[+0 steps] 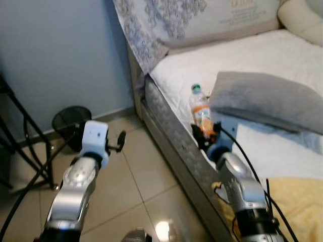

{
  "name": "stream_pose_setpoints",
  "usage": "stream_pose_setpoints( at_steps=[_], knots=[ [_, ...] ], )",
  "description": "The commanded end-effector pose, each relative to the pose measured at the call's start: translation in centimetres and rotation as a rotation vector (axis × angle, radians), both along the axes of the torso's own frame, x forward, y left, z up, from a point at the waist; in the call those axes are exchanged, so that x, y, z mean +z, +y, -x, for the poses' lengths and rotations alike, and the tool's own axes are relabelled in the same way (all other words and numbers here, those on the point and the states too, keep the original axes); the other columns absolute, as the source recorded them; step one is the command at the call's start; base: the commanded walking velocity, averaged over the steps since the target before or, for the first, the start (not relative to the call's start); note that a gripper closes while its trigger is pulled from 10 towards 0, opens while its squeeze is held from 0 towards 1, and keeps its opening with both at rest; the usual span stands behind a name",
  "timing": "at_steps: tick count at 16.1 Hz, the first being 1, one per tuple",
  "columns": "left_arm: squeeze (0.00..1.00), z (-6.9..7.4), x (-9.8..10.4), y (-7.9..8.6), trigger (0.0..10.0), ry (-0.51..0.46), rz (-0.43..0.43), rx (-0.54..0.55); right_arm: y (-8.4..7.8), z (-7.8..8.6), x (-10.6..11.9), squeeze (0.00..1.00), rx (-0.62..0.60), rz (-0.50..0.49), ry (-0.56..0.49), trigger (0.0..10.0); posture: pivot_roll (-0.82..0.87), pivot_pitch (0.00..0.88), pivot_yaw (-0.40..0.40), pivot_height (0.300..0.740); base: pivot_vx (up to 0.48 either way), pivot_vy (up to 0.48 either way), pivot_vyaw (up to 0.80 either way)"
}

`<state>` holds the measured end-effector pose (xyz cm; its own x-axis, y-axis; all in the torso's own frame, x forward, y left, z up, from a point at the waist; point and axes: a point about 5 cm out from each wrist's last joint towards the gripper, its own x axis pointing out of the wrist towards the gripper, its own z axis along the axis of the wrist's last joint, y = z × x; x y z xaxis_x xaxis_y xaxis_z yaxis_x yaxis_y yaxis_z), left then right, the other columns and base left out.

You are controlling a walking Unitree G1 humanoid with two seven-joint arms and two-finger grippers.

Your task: Clean up the room

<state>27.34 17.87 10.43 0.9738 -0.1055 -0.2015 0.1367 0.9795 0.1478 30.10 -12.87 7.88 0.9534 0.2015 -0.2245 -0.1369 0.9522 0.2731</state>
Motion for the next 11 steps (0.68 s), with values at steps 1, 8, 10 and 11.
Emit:
stream_pose_setpoints(
  at_steps=[1, 8, 10, 11],
  knots=[
    [0.0, -0.2, 0.1, 0.1, 10.0, -0.008, 0.0, -0.004, -1.1, -0.1, -0.2, 0.0, -0.035, 0.007, 0.009, 10.0, 0.0, 0.0, 0.016, 0.74, 0.352, 0.0, 0.0],
    [0.0, -0.3, 0.1, 1.8, 10.0, -0.014, -0.02, 0.027, -2.2, -0.8, -0.3, 0.0, -0.057, 0.09, -0.009, 10.0, -0.02, 0.0, 0.047, 0.74, 0.326, 0.0, 0.0],
    [0.0, -0.7, 0.3, 2.1, 10.0, -0.019, -0.025, 0.029, -1.7, -1.1, -0.3, 0.0, -0.023, 0.088, -0.006, 10.0, -0.01, 0.0, 0.05, 0.74, 0.311, 0.0, 0.0],
    [0.0, -0.9, 0.4, 2.1, 10.0, -0.023, -0.027, 0.028, -1.6, -1.2, -0.1, 0.0, -0.015, 0.08, -0.012, 10.0, -0.01, 0.0, 0.053, 0.74, 0.311, 0.0, 0.0]
  ],
)
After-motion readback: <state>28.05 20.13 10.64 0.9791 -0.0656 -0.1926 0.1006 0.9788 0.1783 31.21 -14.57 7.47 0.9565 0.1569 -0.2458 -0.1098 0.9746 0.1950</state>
